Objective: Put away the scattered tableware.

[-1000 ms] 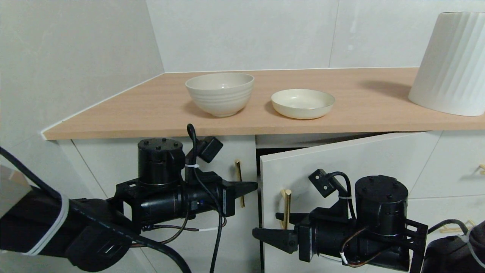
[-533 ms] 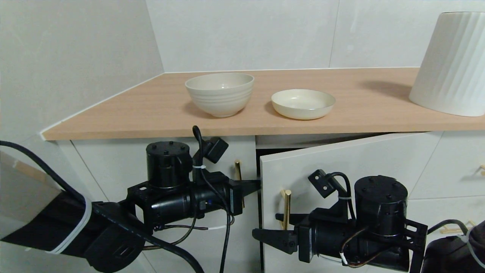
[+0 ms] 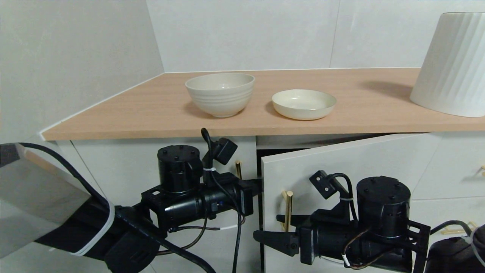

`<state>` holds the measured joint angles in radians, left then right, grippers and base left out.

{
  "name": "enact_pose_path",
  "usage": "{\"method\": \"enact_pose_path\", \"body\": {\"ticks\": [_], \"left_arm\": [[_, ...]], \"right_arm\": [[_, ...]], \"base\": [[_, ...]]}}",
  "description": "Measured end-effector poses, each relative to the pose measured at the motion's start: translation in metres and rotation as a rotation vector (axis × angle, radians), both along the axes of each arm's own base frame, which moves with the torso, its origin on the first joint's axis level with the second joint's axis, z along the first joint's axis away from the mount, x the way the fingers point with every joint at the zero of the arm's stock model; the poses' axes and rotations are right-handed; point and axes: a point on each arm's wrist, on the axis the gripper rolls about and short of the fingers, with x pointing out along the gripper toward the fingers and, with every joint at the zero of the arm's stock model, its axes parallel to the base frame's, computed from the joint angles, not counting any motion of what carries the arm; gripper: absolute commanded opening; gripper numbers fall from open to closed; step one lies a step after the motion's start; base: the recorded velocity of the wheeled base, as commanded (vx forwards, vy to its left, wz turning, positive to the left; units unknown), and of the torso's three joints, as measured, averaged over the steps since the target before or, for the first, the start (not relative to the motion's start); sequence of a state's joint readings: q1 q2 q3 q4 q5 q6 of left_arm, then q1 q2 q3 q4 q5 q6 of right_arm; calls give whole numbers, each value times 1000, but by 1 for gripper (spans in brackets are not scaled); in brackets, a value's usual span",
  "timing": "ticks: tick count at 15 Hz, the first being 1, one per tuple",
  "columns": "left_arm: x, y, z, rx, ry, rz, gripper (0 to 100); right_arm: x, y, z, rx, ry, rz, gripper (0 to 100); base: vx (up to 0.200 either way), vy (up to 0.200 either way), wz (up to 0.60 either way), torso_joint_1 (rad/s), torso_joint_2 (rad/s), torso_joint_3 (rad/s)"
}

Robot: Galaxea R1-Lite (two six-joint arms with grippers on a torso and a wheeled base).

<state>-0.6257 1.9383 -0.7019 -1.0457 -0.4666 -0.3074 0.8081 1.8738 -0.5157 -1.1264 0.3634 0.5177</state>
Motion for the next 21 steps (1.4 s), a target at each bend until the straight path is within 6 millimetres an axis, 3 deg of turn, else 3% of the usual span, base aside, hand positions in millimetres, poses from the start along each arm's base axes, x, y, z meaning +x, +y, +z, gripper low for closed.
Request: {"method": "enact_pose_path", "body": {"ticks": [8,11,15,17,21], "left_arm": [[0,-15,-10,7,15,-34,0],[2,-18,-12,11,21,-41,0],[-1,-23,-15,13,31,-79,0],[-2,-23,-15,14,31,-77,0],[-5,-26,-14,15,27,-75,0]], "right_arm": [[14,-38,7,1,-83,-124,100],[10,-53,12,2,-95,-171,100],[-18,-77,18,2,-113,-198,100],[-42,-88,14,-14,-95,-165,100],[-71,-92,10,-23,-80,-73,100]], "base": [[0,0,0,0,0,0],[0,0,0,0,0,0],[0,0,0,0,0,0],[0,0,0,0,0,0],[-150,0,0,2,2,-2]]}}
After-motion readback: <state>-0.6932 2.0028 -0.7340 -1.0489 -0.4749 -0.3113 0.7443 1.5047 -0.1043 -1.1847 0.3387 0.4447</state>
